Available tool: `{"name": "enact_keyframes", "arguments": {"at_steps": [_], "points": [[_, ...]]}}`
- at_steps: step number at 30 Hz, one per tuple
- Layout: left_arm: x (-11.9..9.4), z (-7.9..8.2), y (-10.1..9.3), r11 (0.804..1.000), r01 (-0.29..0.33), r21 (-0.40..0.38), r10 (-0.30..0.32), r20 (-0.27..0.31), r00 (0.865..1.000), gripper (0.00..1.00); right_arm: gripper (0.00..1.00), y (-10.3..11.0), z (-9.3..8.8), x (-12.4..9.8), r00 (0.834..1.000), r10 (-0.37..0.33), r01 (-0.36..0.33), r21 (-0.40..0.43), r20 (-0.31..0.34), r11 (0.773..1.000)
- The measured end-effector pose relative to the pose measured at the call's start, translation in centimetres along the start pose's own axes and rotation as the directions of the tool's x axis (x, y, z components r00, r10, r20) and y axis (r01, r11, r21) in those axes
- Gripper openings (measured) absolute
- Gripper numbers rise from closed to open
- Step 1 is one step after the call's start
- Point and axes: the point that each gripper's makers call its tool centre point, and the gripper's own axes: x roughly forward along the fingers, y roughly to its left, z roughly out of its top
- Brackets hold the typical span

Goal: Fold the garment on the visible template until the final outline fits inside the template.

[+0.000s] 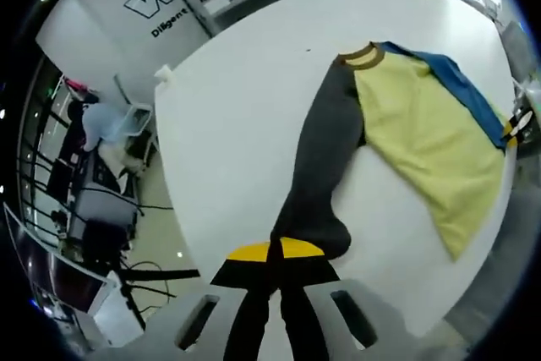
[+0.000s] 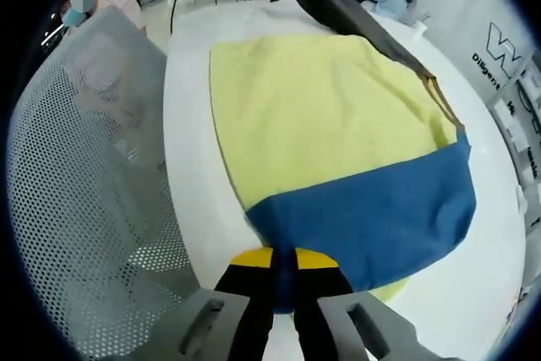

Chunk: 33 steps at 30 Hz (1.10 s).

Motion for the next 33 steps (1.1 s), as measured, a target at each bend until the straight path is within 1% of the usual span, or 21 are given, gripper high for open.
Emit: {"name": "enact_keyframes", "arguments": {"at_steps": [5,8,12,15,17,23,24,28,31,33], "points": [[0.6,-0.2,1.3,1.000,-0.006,0.024,0.006,-0.028,1.000,0.05,0.01,0.0,0.0,-0.1,1.000,0.004,-0.004,-0.002,-0.009,1.000],[1.0,-0.1,2.6,0.999,-0.013,0.037,0.015,-0.044,0.999,0.05,0.00,0.0,0.0,0.0,1.000,0.015,-0.015,-0.001,-0.015,1.000],[1.8,-0.1,3.8,0.999,-0.015,0.035,0.017,-0.062,0.998,0.05,0.00,0.0,0.0,-0.1,0.999,0.025,-0.026,-0.007,-0.024,1.000],[2.6,0.0,4.8,0.996,-0.023,0.081,0.030,-0.090,0.996,0.05,0.00,0.0,0.0,0.0,0.999,0.032,-0.032,-0.016,-0.032,0.999],[3.2,0.2,5.3,0.995,-0.025,0.096,0.035,-0.104,0.994,0.05,0.00,0.0,0.0,0.0,0.999,0.036,-0.037,-0.018,-0.035,0.999],[4.7,0.7,6.6,0.993,-0.031,0.117,0.045,-0.121,0.992,0.05,0.00,0.0,0.0,0.0,0.998,0.049,-0.049,-0.007,-0.036,0.999],[5.1,0.6,6.9,0.991,-0.033,0.127,0.050,-0.128,0.991,0.05,0.00,0.0,0.0,0.0,0.998,0.049,-0.050,-0.010,-0.038,0.999],[6.5,0.2,7.6,0.992,-0.034,0.124,0.053,-0.153,0.987,0.05,0.00,0.1,0.0,0.0,0.998,0.050,-0.050,-0.017,-0.044,0.999],[7.6,-0.2,7.7,0.991,-0.031,0.128,0.052,-0.172,0.984,0.05,0.00,0.0,0.0,0.0,0.998,0.051,-0.051,-0.014,-0.040,0.999],[8.4,-0.2,7.9,0.991,-0.028,0.134,0.052,-0.184,0.982,0.05,0.00,0.0,0.0,-0.1,0.998,0.056,-0.056,0.005,-0.028,0.998]]}}
